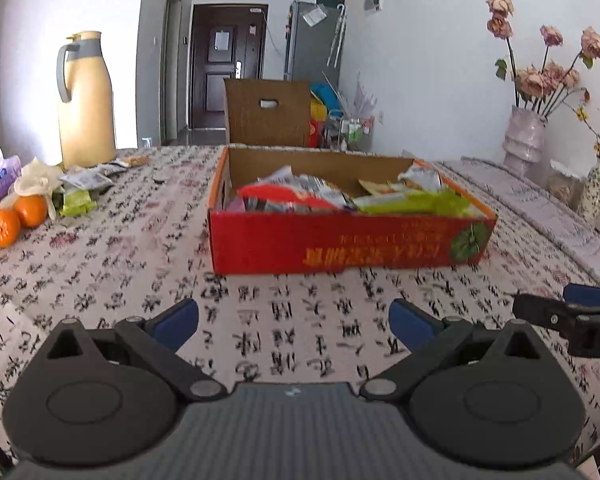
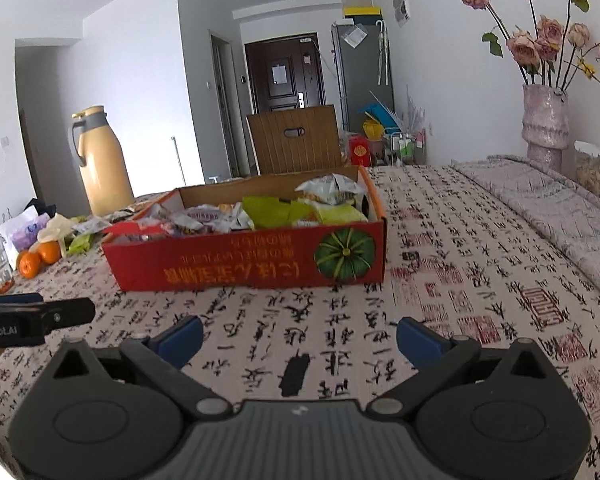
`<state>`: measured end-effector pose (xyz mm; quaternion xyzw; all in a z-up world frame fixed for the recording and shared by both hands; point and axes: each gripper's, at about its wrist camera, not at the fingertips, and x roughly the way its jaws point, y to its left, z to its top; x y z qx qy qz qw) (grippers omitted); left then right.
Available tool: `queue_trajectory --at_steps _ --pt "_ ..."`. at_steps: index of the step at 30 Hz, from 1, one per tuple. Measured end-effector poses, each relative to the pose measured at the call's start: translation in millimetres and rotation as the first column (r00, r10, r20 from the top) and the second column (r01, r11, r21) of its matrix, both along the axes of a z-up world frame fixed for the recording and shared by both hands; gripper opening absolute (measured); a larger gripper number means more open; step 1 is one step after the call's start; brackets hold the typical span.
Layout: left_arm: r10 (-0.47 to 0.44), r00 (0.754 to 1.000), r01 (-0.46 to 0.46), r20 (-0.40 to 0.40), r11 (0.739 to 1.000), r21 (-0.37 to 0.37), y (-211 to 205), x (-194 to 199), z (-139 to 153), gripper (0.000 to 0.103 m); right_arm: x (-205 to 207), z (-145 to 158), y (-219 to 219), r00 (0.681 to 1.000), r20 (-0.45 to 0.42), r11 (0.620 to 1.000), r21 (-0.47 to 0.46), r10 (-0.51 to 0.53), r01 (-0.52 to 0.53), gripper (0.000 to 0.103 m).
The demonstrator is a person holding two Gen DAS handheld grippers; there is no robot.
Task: Organize snacks
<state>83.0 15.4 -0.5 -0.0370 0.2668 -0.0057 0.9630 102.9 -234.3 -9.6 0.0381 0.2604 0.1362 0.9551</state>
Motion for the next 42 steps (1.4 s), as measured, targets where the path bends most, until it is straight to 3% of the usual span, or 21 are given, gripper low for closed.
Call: queue_trajectory --at_steps 42 --pt "-0.014 1.000 0.014 -0.020 1.000 0.009 -6.6 -4.7 -9.0 0.103 0.6 -4.8 -5.7 1.000 -0.016 1.000 0.005 -0.018 0.018 0.103"
